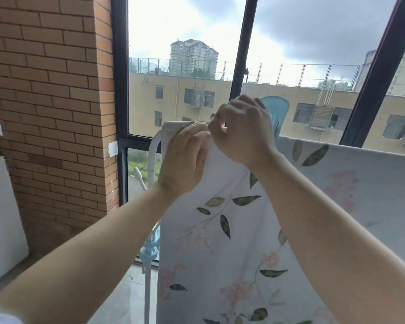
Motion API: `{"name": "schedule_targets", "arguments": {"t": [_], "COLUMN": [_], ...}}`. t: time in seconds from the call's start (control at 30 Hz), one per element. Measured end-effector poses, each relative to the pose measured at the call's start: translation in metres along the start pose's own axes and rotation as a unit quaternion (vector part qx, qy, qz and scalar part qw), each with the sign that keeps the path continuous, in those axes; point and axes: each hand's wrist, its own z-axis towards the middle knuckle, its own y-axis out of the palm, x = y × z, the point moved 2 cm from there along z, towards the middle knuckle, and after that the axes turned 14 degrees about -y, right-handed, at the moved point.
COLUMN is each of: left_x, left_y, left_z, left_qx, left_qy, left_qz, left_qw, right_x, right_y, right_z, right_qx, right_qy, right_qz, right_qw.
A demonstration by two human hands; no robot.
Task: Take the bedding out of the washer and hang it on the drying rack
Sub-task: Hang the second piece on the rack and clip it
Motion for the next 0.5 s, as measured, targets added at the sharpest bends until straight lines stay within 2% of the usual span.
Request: {"name": "schedule_targets", "arguments": {"t": [0.03,0.1,0.17,0.23,0.3,0.4,0.5], "left_x": [-0.009,-0.034,-0.062,-0.086,-0.101,-0.115,-0.134], "left_y": [-0.009,-0.021,-0.027,-0.029,-0.032,-0.03,-0.021], "left_z": [-0.019,-0.062,-0.101,-0.136,-0.167,-0.2,-0.217], "left_qx": [0.054,0.12,0.117,0.084,0.059,-0.027,-0.177], "left_qy": [-0.011,-0.087,-0.211,-0.349,-0.435,-0.51,-0.51], "left_qz": [-0.005,0.019,0.029,0.014,-0.003,-0.003,0.064], "left_qw": [0.998,0.989,0.97,0.933,0.898,0.86,0.839], "right_x": [-0.011,-0.035,-0.061,-0.088,-0.115,-0.157,-0.187], "right_y": [0.004,0.018,0.037,0.057,0.077,0.1,0.119], "right_z": [-0.012,-0.038,-0.066,-0.093,-0.114,-0.142,-0.163], "right_qx": [0.008,-0.01,-0.038,-0.09,-0.179,-0.296,-0.39], "right_qy": [0.011,0.065,0.118,0.167,0.202,0.216,0.223], "right_qz": [0.027,0.083,0.139,0.186,0.228,0.276,0.336], "right_qw": [1.0,0.994,0.983,0.964,0.935,0.889,0.828]}}
